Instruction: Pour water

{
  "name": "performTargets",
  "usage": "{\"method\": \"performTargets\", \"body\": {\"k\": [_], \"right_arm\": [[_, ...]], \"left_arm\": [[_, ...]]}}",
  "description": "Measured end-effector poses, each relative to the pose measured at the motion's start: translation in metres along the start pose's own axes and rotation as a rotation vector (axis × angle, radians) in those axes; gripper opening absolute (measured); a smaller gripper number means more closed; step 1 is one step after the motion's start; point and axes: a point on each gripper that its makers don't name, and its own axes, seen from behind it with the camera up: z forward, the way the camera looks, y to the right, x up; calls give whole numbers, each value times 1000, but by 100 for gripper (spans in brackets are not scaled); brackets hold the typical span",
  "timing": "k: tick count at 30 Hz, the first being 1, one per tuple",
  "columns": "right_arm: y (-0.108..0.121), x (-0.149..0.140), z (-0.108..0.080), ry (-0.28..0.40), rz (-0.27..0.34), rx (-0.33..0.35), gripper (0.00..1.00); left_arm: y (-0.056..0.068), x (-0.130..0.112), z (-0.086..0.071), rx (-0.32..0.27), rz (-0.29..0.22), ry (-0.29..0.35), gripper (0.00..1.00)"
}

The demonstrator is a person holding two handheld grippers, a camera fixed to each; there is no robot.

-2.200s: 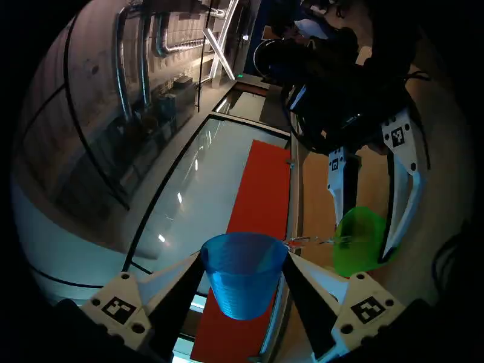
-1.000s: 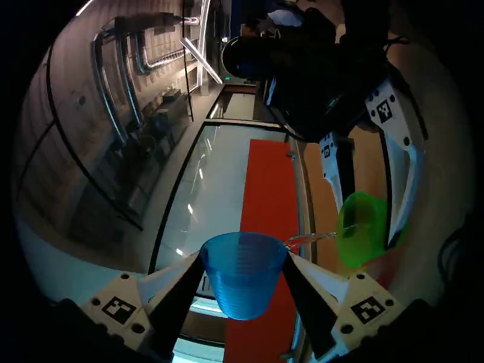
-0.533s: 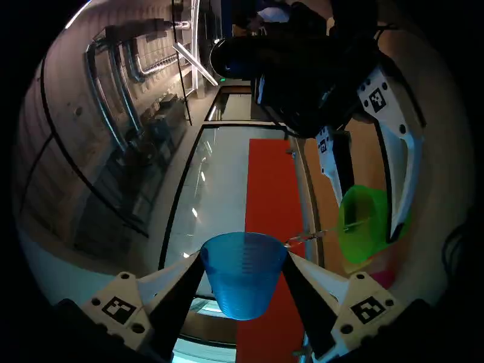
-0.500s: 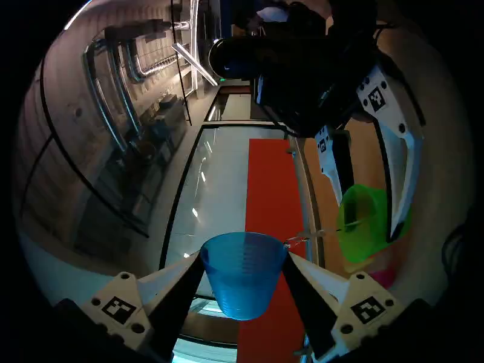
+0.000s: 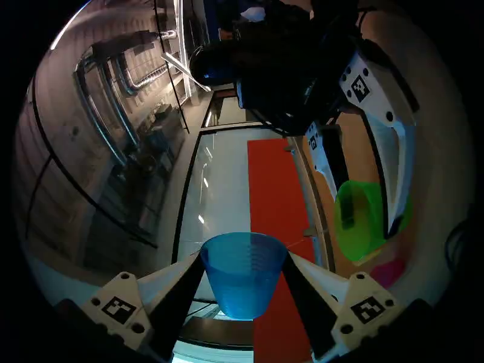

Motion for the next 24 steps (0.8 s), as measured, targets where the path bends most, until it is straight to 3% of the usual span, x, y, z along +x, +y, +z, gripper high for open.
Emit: {"method": "performTargets", "body": {"k": [8,14,20,24], "right_arm": [[1,2,0,3,1,-2,90],[2,3,0,4,-1,-5,90],[3,4,-1,5,-2,-8,90],[5,4,-3,8,-3,-12,90]], "left_arm": [[3,1,0,-4,-1,2,87],[5,-2,2,-8,-48,-1,87],[7,-17,4,-11,-160,-25,88],[13,-26,4,-24,-277,-39,87]]}}
